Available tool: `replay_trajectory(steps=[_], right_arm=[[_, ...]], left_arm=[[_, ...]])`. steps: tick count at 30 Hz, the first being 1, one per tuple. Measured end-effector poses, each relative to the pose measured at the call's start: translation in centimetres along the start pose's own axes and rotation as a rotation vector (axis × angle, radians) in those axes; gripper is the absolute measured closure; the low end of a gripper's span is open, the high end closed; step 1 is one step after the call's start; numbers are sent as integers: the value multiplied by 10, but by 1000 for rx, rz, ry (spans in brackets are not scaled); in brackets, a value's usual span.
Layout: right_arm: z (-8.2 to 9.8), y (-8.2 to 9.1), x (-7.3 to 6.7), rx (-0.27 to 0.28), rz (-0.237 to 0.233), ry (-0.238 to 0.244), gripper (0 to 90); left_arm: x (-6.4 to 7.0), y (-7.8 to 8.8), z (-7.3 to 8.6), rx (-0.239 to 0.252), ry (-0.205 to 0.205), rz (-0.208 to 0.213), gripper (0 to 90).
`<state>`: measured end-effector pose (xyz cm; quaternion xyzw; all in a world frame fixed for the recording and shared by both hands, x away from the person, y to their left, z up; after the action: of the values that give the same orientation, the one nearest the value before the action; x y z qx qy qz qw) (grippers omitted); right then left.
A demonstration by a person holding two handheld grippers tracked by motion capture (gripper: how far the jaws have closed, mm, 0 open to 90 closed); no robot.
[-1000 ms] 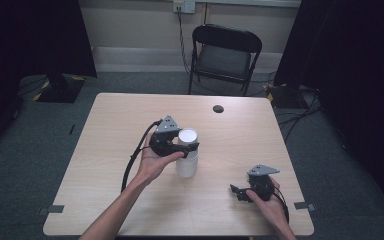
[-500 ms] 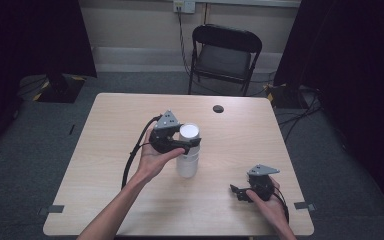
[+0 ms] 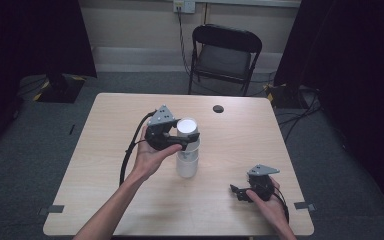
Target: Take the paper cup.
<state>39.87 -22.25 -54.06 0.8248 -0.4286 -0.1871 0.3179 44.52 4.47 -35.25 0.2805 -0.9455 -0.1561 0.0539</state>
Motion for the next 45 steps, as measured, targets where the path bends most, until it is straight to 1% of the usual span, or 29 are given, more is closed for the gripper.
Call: replay_trajectory(steps=[1, 2, 5, 6, 9, 10, 12, 13, 16, 18, 19, 22, 23, 25, 27, 28, 29, 30, 31, 33, 34, 36, 37, 40, 41, 43, 45], right_arm=[[0, 0, 0, 0, 0, 0, 104], [0, 0, 0, 0, 0, 0, 104], [0, 0, 0, 0, 0, 0, 104], [0, 0, 0, 0, 0, 0, 104], [0, 0, 0, 0, 0, 0, 104], [0, 0, 0, 0, 0, 0, 104], [0, 0, 0, 0, 0, 0, 104], [0, 0, 0, 0, 0, 0, 104], [0, 0, 0, 0, 0, 0, 104], [0, 0, 0, 0, 0, 0, 104], [0, 0, 0, 0, 0, 0, 104], [0, 0, 0, 0, 0, 0, 104], [0, 0, 0, 0, 0, 0, 104], [0, 0, 0, 0, 0, 0, 104], [0, 0, 0, 0, 0, 0, 104], [0, 0, 0, 0, 0, 0, 104], [0, 0, 0, 0, 0, 0, 104], [0, 0, 0, 0, 0, 0, 104], [0, 0, 0, 0, 1, 0, 104], [0, 0, 0, 0, 1, -2, 104], [-1, -1, 0, 1, 7, -5, 104], [-1, -1, 0, 1, 12, -13, 106], [-1, -1, 0, 2, 16, -15, 112], [-1, 0, 0, 5, 25, -20, 132], [-2, 1, -1, 2, 26, -14, 158], [-3, 3, -3, 3, 22, -13, 162], [-7, 6, -6, 20, 29, 1, 179]], left_arm=[[0, 2, -1, 2, -3, 1, 328], [1, 5, -4, 17, 1, 5, 327], [2, 8, -6, 16, -3, 6, 328], [2, 9, -7, 22, 3, 11, 328], [3, 11, -9, 27, 8, 12, 329], [3, 12, -10, 29, 14, 7, 330], [2, 15, -12, 37, 21, 11, 330], [1, 19, -15, 52, 31, 1, 330], [0, 23, -17, 57, 33, -6, 330], [-2, 28, -19, 70, 32, -8, 331], [-2, 30, -19, 76, 39, -9, 331], [-4, 37, -20, 83, 43, -9, 331], [-4, 37, -20, 83, 43, -9, 331], [-5, 45, -22, 106, 59, -5, 331], [-5, 48, -21, 105, 57, -7, 332], [-6, 52, -20, 111, 66, -3, 332], [-6, 54, -19, 114, 74, 0, 333], [-7, 55, -18, 109, 74, 3, 333], [-7, 56, -17, 116, 85, 8, 334], [-7, 58, -15, 113, 90, 13, 335], [-8, 58, -12, 103, 99, 19, 335], [-7, 59, -10, 99, 100, 22, 335], [-6, 61, -8, 101, 111, 34, 336], [-5, 63, -6, 106, 118, 43, 336], [-3, 64, -3, 107, 127, 54, 336], [-1, 65, 0, 99, 135, 66, 337], [1, 67, 2, 98, 145, 74, 337]])
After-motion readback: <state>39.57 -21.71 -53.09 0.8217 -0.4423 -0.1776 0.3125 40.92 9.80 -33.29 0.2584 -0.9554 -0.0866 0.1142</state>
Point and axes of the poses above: each handheld gripper's, and its own axes: y roughly backward along the jaws, z roughly out of its underside, x roughly to its right, the point moved 6 cm from there along -y, roughly forward along the jaws, and after that the axes turned 3 degrees about -y, right-handed, at the moved point
